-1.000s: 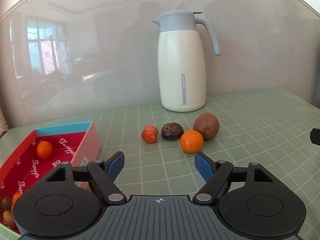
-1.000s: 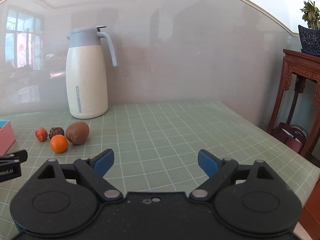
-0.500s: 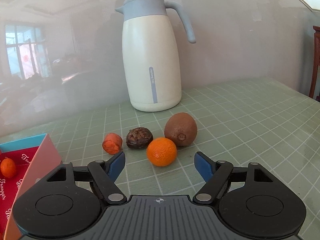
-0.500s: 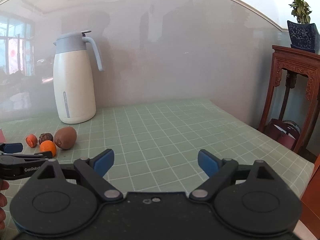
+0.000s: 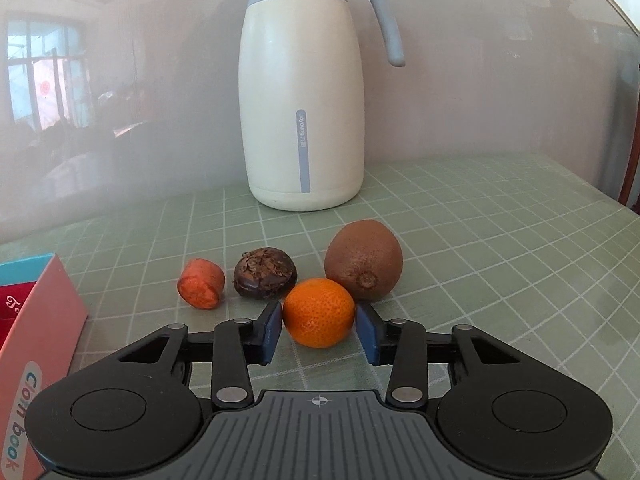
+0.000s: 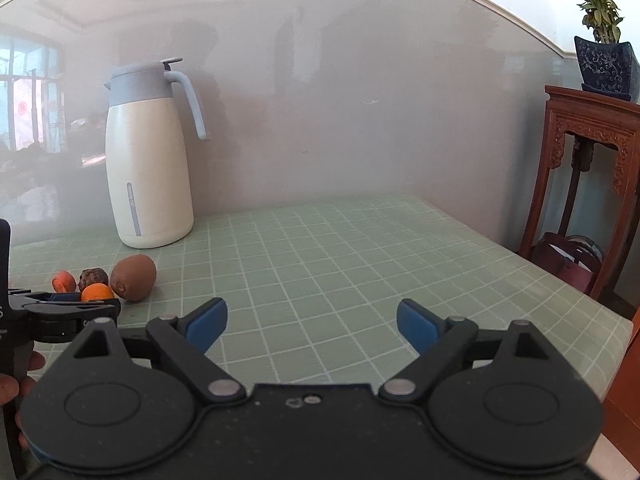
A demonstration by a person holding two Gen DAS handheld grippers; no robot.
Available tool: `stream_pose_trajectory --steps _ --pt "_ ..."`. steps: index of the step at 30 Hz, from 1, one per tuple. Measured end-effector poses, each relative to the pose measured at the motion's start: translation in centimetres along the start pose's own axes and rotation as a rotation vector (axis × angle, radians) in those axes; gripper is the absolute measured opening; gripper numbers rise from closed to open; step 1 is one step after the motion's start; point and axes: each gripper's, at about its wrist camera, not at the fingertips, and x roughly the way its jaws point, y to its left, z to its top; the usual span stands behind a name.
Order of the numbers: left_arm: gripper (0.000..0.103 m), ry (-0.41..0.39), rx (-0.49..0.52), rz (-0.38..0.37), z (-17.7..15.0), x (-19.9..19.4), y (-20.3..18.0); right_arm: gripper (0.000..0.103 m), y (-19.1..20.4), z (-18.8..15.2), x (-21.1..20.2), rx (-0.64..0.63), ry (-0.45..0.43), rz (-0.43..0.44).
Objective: Organize fruits
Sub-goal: 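Carry the mandarin into the red box and open the left gripper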
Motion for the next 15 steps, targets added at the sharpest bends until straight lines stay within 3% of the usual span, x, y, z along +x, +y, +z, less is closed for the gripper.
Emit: stream_pose_trajectory --steps 15 --pt "0.040 -0.083 -0.033 0.051 -0.2 -3.9 1.2 0.092 0.5 0.0 -0.4 -0.021 -0.005 0.014"
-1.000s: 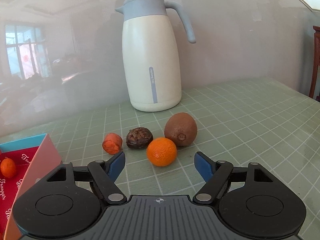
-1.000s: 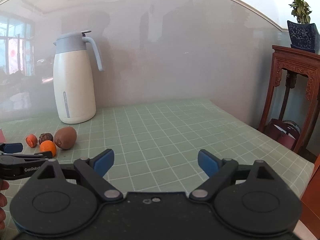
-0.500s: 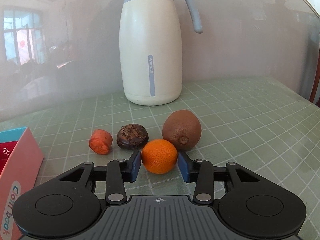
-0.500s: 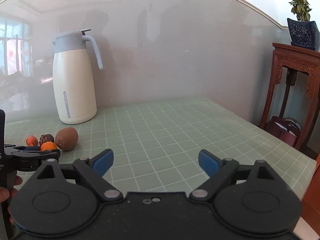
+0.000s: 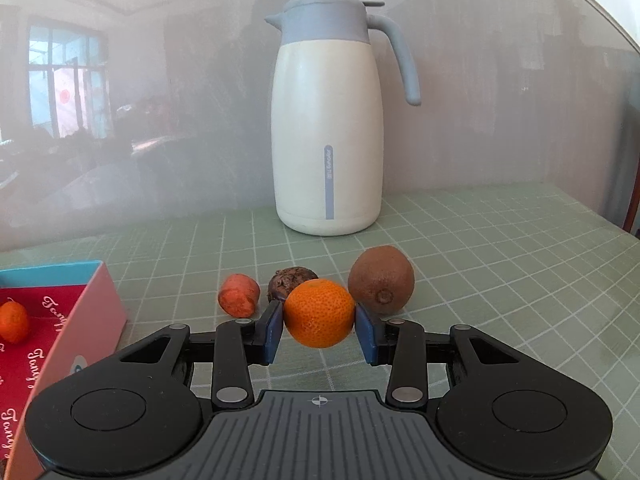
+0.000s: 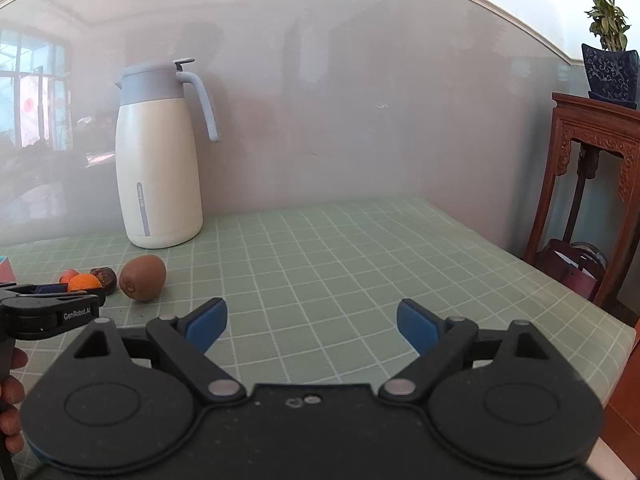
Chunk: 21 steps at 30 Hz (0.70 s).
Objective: Organize fruits
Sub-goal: 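Carry the mandarin into the red box and open the left gripper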
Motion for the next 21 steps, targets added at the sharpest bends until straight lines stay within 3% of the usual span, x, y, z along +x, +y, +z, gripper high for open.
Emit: stream_pose_trajectory --steps 21 --pt "0.040 -0.047 -0.112 0.133 -0.5 -6.3 7.9 0.092 3.8 0.1 -0.5 -0.056 -0.009 0.039"
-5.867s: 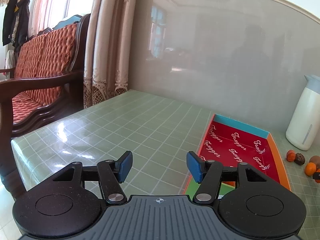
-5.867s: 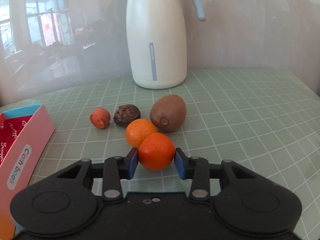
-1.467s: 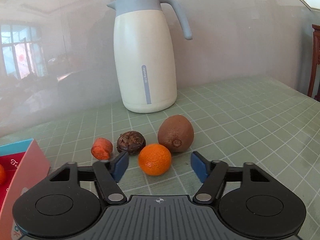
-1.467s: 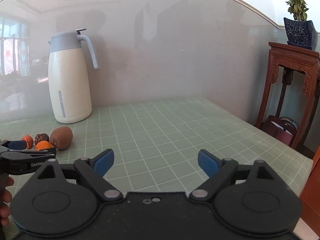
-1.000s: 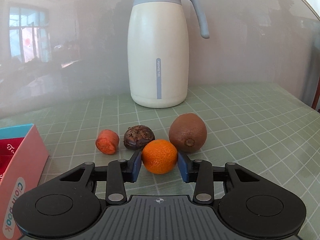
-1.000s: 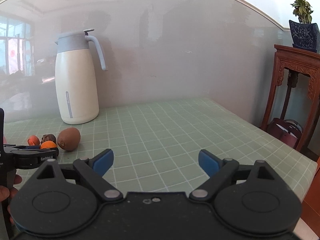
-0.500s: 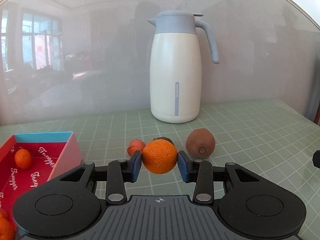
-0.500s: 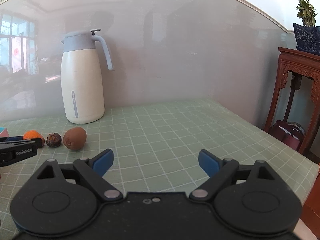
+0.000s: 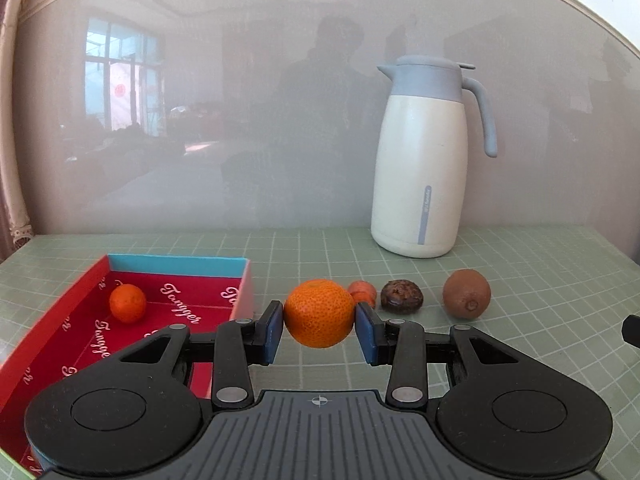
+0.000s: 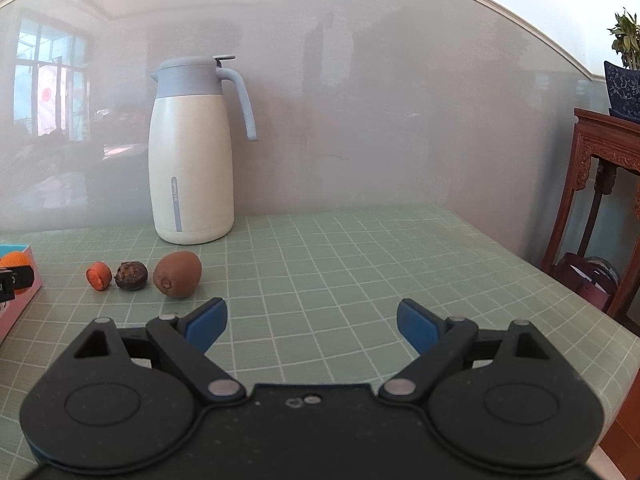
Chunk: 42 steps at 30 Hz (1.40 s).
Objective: Organize fruits
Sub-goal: 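Carry the mandarin into the red box and open the left gripper, then withdraw the left tool from the red box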
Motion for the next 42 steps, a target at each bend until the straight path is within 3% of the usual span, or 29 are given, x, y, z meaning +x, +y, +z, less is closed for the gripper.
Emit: stream_pose_trajectory --steps 8,14,19,31,34,42 --pt "0.040 -0.009 -0.060 0.122 -0.1 -0.5 4.3 0.092 2.0 0.1 -0.1 -0.042 -0.005 0.027" --pt "0.040 0.038 -0.096 0.202 -0.5 0.1 6.8 0.092 3.2 0.1 -0.1 -0.053 -0.005 0.050" --pt "0.040 0.083 -0.112 0.239 -1.0 0.7 8.0 0.092 4.2 0.2 0.0 -0.064 -0.003 0.073" --pt "0.040 0.058 -0.142 0.276 -0.8 -0.8 10.3 0.092 7.3 0.5 1.3 -0.094 0.006 0.097" --pt "0.044 0.047 -0.156 0.284 -0.9 -1.7 11.3 0.092 7.9 0.5 1.8 -0.096 0.013 0.103" --pt "0.071 -0.004 -0.157 0.352 -1.5 -4.3 13.6 0.092 9.2 1.1 3.8 -0.091 0.031 0.122"
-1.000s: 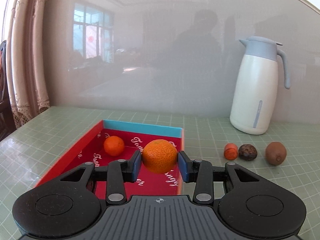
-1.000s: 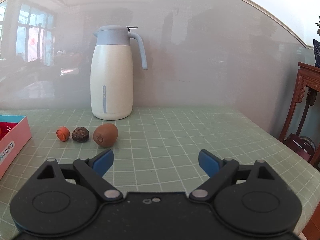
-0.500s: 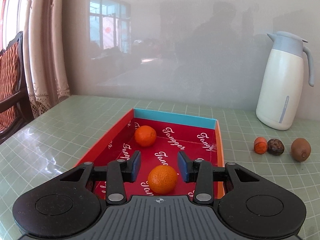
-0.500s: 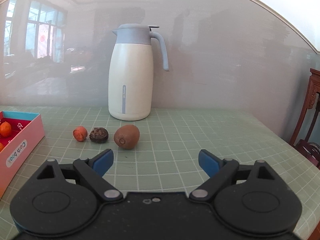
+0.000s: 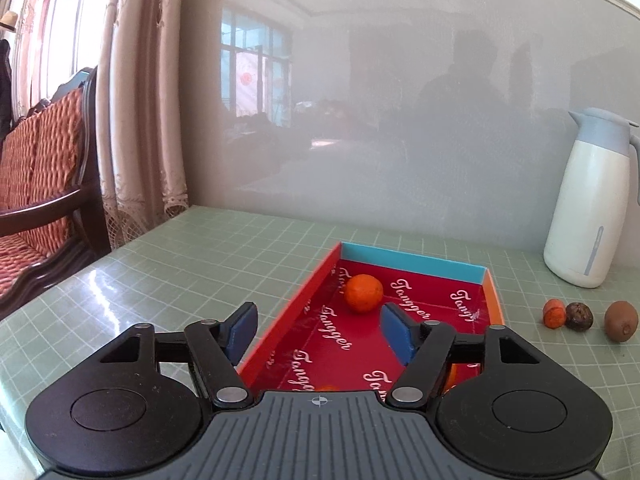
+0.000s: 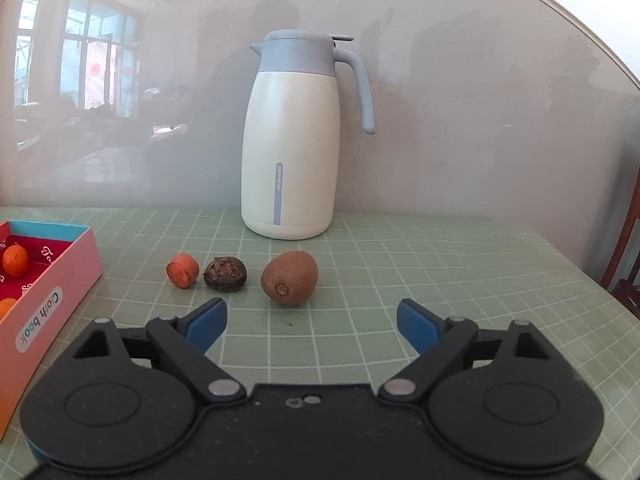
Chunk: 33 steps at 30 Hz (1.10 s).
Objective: Organize fruits
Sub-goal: 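Withdraw the left tool from the red box, then close the right gripper on the brown kiwi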
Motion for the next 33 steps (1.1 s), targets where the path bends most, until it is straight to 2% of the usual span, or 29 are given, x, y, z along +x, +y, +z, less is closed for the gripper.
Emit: stream_pose_trajectory --steps 6,19,22,26,33 --pt "0.075 -0.031 -0.001 0.042 -0.2 -0.6 2.0 0.091 -0.1 0.7 2.9 0.047 0.056 0.037" --pt "0.079 -0.052 -0.067 0.152 -0.4 -0.2 6.6 0.087 1.0 2.2 7.9 0.037 0.114 0.024" --pt "0.080 -0.039 -0.086 0.164 -0.5 0.2 7.2 0.076 0.3 2.5 9.6 0.074 0.145 0.039" --pt "0.080 -0.025 -0.090 0.162 -0.5 0.7 7.2 0.051 0.2 2.4 10.9 0.086 0.178 0.060" --pt "0.081 -0.033 -0.073 0.154 -0.6 0.4 6.7 0.049 0.4 2.4 11.0 0.083 0.172 0.067"
